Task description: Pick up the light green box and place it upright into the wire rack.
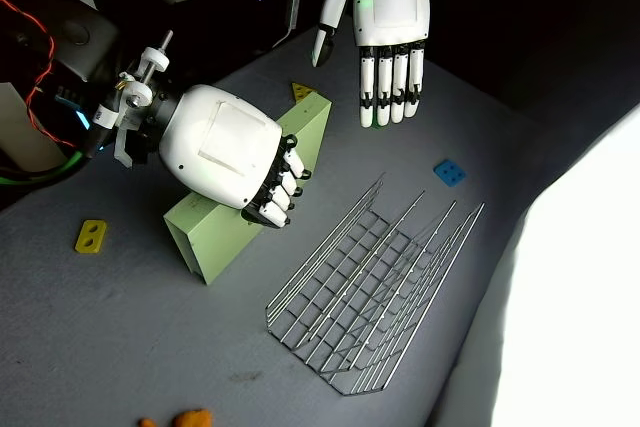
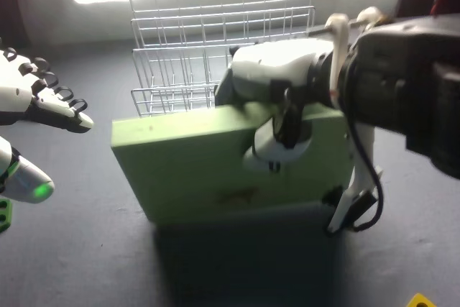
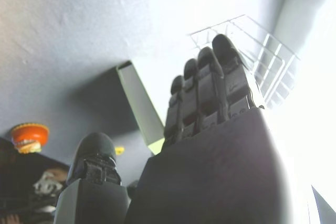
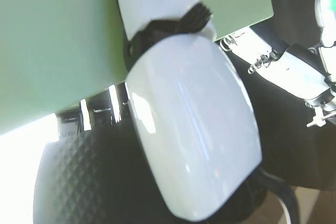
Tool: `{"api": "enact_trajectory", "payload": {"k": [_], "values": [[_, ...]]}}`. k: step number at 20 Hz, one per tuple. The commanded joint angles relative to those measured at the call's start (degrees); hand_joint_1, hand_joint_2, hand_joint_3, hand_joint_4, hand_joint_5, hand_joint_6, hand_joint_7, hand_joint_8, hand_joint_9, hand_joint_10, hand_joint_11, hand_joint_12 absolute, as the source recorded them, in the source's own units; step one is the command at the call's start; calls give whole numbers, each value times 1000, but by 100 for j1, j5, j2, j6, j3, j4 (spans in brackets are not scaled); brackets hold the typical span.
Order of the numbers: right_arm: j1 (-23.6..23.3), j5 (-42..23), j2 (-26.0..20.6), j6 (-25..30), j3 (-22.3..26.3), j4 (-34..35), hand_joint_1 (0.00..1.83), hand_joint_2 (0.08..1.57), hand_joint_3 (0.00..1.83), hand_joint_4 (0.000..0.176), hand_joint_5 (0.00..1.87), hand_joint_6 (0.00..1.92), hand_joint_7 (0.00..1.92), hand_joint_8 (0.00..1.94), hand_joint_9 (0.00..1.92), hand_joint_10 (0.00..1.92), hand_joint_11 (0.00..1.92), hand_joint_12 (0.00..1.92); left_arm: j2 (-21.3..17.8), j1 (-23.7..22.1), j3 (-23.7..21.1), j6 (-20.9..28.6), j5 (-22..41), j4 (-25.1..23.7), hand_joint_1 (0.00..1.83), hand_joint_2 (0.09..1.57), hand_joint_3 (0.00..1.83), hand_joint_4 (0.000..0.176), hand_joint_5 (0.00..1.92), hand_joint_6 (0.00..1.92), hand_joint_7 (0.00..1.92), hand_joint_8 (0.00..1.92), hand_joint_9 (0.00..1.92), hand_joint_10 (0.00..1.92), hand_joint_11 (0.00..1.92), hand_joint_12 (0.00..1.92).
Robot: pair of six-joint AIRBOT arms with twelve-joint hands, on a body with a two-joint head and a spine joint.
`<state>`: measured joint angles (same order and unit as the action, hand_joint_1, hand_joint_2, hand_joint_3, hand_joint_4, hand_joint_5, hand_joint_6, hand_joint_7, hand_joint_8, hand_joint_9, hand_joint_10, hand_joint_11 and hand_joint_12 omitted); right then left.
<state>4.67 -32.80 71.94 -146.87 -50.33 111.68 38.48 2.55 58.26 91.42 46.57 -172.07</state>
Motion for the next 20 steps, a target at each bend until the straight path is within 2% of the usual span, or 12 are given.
{"api": "enact_trajectory", "payload": {"k": [1,4,7,10,12,13,16,20], "values": [[-161,121,-78,72,97,-472,1248,1132,0,0,935,909,979,1222,848,1395,641,1674,8,-35,-13,-2,-377,-51,111,1196,2,9,102,2,169,1,169,3,0,536],[-417,121,-235,70,332,-812,1247,1132,0,0,929,922,985,1210,850,1382,637,1672,8,-35,-14,-2,-377,-51,114,1196,1,9,100,1,167,0,168,2,0,530],[-710,154,-329,98,342,-822,1246,1132,0,0,929,922,985,1210,850,1382,637,1672,8,-35,-15,-2,-377,-51,115,1196,1,9,100,1,167,0,168,2,0,529],[-879,270,-408,96,340,-1216,1238,1138,0,0,904,976,980,1198,855,1351,641,1660,6,-36,-24,0,-377,-51,104,1192,0,2,133,9,179,3,172,3,0,577],[-998,417,-449,94,255,-1382,1238,1138,0,0,903,978,982,1195,858,1347,643,1657,6,-37,-26,0,-377,-51,109,1190,0,1,138,10,183,4,174,4,0,588],[-1037,480,-468,94,220,-1409,1340,1154,1,0,869,963,921,1175,824,1443,639,1658,6,-37,-25,0,-377,-51,124,1188,0,5,150,10,200,6,183,5,0,608],[-1160,643,-481,94,39,-1595,1365,1158,1,0,860,961,905,1172,814,1468,638,1659,6,-37,-26,0,-377,-51,128,1187,0,6,154,10,204,6,186,6,0,613],[-1217,866,-419,730,-242,-2274,1365,1159,1,0,859,962,904,1173,814,1469,638,1660,6,-39,-32,0,-377,-51,129,1187,0,6,154,9,205,5,186,5,0,614]]}}
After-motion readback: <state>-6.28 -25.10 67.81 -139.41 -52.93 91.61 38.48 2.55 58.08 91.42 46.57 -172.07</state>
